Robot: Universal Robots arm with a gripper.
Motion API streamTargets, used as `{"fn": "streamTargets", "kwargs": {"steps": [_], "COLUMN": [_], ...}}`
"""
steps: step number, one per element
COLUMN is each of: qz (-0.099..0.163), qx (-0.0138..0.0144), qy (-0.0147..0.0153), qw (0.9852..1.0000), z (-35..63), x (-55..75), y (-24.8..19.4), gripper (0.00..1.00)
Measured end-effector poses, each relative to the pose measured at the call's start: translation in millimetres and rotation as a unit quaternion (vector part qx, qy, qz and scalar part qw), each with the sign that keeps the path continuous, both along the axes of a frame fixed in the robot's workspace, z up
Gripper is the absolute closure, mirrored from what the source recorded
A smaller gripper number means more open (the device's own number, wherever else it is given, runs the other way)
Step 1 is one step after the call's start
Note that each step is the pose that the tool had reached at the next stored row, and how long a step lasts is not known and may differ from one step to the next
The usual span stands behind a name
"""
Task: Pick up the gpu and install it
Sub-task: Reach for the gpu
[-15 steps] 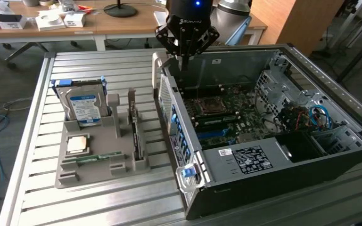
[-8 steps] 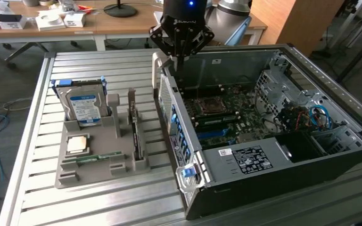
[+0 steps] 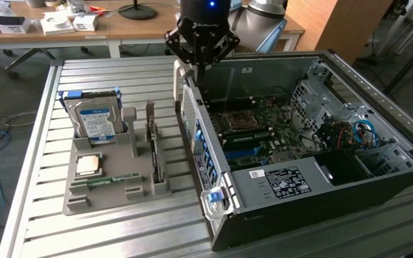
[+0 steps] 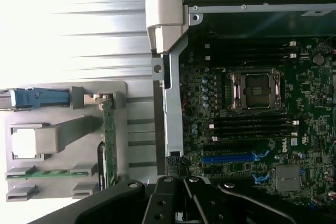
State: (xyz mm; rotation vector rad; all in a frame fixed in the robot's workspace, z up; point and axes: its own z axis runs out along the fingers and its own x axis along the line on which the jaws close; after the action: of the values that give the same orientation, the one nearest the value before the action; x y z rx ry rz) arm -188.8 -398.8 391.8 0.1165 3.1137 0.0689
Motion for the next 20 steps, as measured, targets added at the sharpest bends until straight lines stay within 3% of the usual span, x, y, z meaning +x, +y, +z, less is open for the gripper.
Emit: {"fn": "streamTargets", "kwargs": {"steps": [20], "qz": [0.000], "qx": [0.0000], "qy": [0.0000], "qw": [1.0000], "z": [-0.7], "x": [-36.6], "y": [0.0], "gripper": [0.89]}}
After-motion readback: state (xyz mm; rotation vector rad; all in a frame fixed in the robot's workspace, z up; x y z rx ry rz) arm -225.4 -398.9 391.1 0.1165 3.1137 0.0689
